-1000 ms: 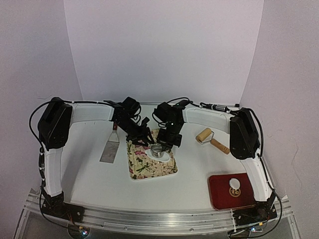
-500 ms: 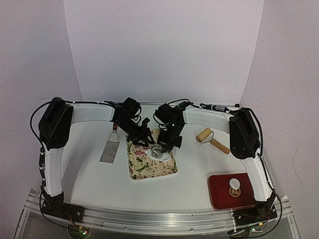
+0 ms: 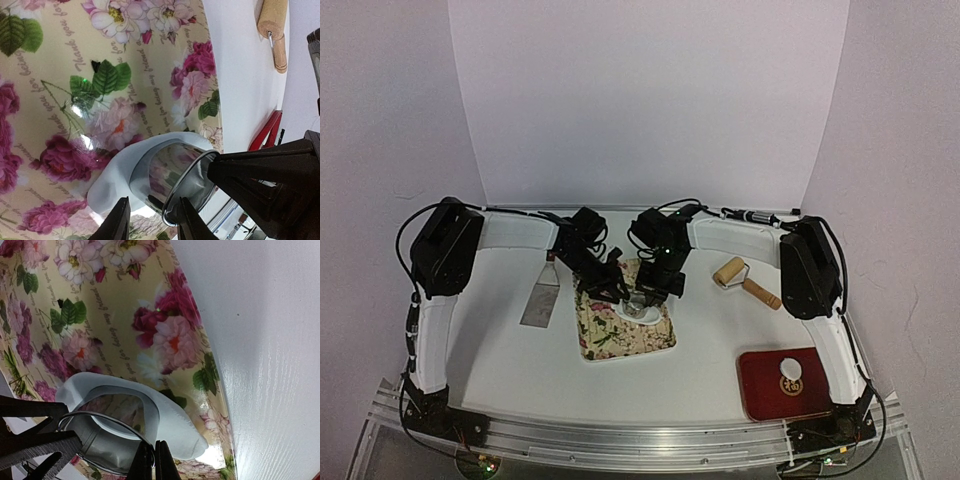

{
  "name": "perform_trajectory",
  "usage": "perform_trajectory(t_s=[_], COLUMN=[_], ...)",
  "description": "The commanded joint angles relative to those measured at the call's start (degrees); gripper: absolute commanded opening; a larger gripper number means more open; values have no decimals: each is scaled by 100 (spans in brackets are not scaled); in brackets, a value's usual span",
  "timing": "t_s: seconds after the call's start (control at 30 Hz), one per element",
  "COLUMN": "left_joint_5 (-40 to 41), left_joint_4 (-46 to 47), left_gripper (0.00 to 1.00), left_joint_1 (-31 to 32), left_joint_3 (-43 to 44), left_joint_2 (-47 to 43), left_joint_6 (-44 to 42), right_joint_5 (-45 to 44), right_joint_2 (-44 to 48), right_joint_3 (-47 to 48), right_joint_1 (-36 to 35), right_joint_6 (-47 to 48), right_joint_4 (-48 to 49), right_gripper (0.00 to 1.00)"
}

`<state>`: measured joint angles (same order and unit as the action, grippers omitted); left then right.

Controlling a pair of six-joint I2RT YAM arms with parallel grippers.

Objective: Roll out the dumpling wrappers from the dough

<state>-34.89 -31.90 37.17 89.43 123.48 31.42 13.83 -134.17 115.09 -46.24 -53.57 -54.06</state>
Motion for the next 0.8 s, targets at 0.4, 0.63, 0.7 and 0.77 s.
perform_trajectory(t_s=[0.4,0.63,0.7,0.77], left_joint_5=[-31,-11,19,62], left_joint_4=[-12,-169,-238,-306], left_gripper=[18,12,10,9], left_joint_1=[-7,1,13,27], left_joint_3=[221,65,10,-55], left_joint_2=[92,87,92,72], left_joint_6=[-207,-336,-388,-457], right_joint_5=[367,451,465,477], right_joint_2=[-447,-555,-582,-609], right_joint_3=[17,66,85,109], right_joint_1=[-13,-7,0,5], right_joint_6=[262,300,307,320], right_joint_4=[-52,-71,-85,-88], right_gripper=[0,0,0,0])
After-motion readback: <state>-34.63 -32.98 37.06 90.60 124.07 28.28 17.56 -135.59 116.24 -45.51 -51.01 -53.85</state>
